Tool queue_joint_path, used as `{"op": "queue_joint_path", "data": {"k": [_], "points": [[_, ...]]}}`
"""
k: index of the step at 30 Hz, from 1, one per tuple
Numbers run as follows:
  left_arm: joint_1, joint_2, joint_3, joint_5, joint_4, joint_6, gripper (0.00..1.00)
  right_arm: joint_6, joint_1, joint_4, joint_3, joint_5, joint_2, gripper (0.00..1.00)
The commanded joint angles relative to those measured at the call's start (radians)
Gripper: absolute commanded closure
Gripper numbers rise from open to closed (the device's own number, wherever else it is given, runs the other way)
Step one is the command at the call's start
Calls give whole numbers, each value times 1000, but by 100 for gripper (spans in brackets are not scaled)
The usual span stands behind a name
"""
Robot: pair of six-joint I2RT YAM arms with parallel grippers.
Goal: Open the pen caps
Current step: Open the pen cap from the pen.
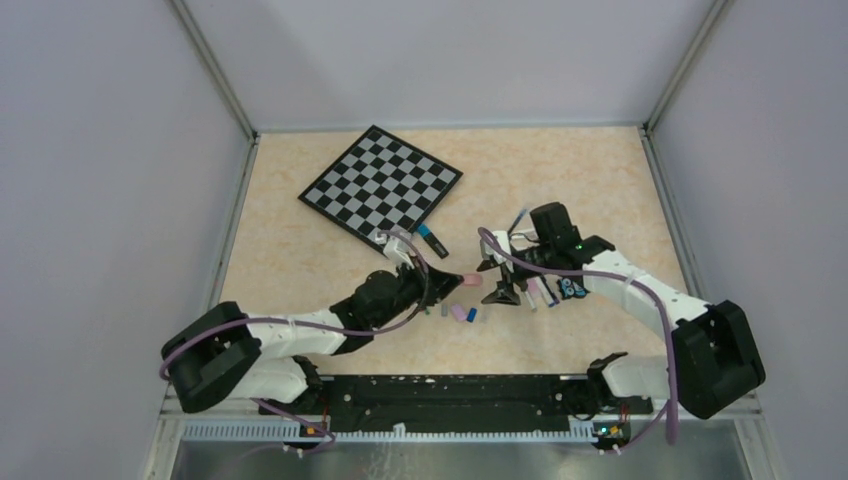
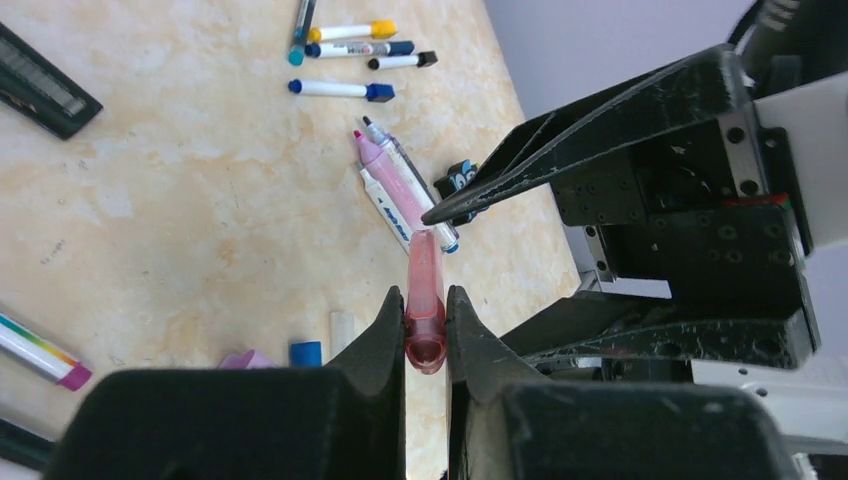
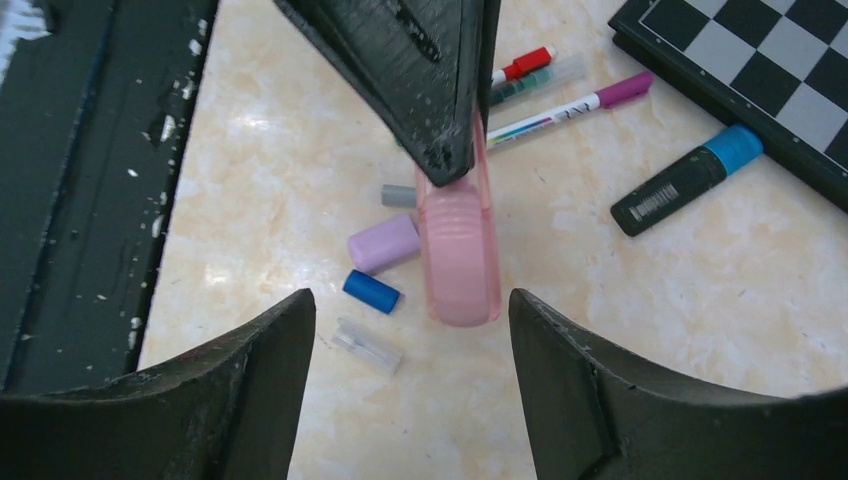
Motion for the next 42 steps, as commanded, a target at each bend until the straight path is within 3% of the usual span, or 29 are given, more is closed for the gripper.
{"op": "queue_joint_path", "data": {"k": [1,9,16,20,28,36,42], "points": [[-1,-108,-69,-22,101,109,100,1,-40,-58,45,-175,-57,30],[-1,-225,-136,21,111,244,100,-7,-161,-109,33,-303,-102,30],[-1,-241,-145,98,174,323,100,90,-218,-69,-11,-364,-147,30],[-4,-220,-138,108,200,330,100,260,-235,49,-48,-424,-158,30],[-25,-163,-101,136,254,371,100,787,-236,589,-194,-471,-133,31],[-43,-141,-90,141,297,395,100,921,-182,664,-211,-397,-68,35],[-47,-140,-100,163,342,422,100,923,-125,661,-209,-391,-34,41]]}}
